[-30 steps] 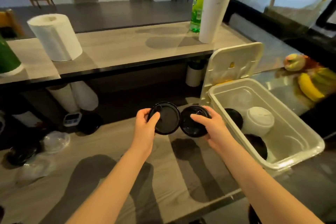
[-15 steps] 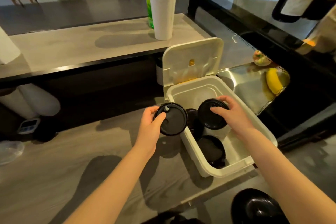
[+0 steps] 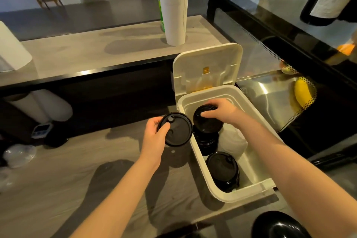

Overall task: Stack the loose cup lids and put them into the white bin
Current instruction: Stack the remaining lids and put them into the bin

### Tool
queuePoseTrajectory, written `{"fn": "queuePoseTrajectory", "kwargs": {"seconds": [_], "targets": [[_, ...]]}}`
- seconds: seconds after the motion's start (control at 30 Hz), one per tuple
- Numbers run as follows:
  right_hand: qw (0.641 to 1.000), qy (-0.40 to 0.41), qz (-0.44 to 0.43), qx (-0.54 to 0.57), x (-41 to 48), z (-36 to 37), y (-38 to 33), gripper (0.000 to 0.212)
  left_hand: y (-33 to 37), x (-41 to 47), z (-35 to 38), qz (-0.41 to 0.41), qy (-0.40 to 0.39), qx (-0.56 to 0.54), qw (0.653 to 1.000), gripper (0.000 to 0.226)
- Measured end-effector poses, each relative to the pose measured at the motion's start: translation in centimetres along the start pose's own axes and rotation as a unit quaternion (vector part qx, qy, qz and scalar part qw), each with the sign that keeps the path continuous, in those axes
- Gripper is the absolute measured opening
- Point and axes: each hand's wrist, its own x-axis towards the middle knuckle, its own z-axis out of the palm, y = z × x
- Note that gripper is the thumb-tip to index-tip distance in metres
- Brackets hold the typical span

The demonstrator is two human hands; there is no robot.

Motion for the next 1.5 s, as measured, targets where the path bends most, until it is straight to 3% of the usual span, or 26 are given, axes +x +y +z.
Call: {"fn": "queuePoseTrajectory", "kwargs": {"seconds": [0.1, 0.23, 0.33, 0.43, 0.6, 0.77, 0.87, 0.93, 1.0, 1.17, 1.3, 1.4, 1.5], "targets": [[0.995, -0.043, 0.02, -0.083, 1.1, 0.2, -0.3, 0.027, 0.0, 0.2, -0.2, 0.008, 0.017, 0.009, 1.0, 0.016], [0.995, -0.084, 0.026, -0.05, 1.6, 0.9, 0.6, 0.021, -0.1, 0.3, -0.3, 0.004, 0.025, 0.007, 1.0, 0.015], [0.996, -0.041, -0.027, -0.068, 1.9, 2.1, 1.7, 0.019, -0.2, 0.4, -0.1, 0.002, 0.034, 0.008, 0.999, 0.015], [0.982, 0.001, -0.091, -0.164, 2.3, 2.8, 2.8, 0.025, -0.1, 0.6, 0.1, 0.005, 0.036, 0.009, 0.999, 0.015], [0.942, -0.014, -0.138, -0.306, 2.1, 3.4, 3.9, 0.038, -0.2, 0.7, 0.5, 0.007, 0.029, 0.01, 1.0, 0.015], [0.962, 0.039, -0.147, -0.226, 1.2, 2.4, 4.1, 0.04, -0.2, 0.7, 0.8, 0.007, 0.018, 0.01, 1.0, 0.015], [0.948, -0.045, -0.144, -0.279, 0.6, 1.6, 4.1, 0.063, -0.2, 0.8, 0.7, 0.006, 0.018, 0.007, 1.0, 0.014], [0.916, -0.105, -0.144, -0.36, 0.7, 1.9, 4.1, 0.073, -0.2, 0.8, 0.8, 0.004, 0.022, 0.006, 1.0, 0.015], [0.893, -0.125, -0.14, -0.41, 1.2, 2.4, 4.2, 0.073, -0.1, 0.6, 0.8, 0.001, 0.023, 0.004, 1.0, 0.014], [0.875, -0.117, -0.145, -0.447, 1.7, 2.8, 4.8, 0.064, 0.7, 0.2, 1.2, -0.01, 0.007, 0.013, 1.0, 0.011], [0.929, -0.04, -0.172, -0.325, 0.4, 2.2, 4.8, 0.06, 1.2, 0.2, 1.5, 0.018, 0.011, 0.074, 0.997, 0.012], [0.975, 0.093, -0.17, -0.112, -2.4, 0.8, 3.1, 0.038, 1.4, 0.2, 2.2, 0.051, 0.012, 0.114, 0.992, 0.012], [0.986, 0.071, -0.131, 0.075, -5.5, -0.1, 1.6, 0.019, 1.3, -0.1, 3.7, 0.077, -0.017, 0.138, 0.987, 0.011]]}}
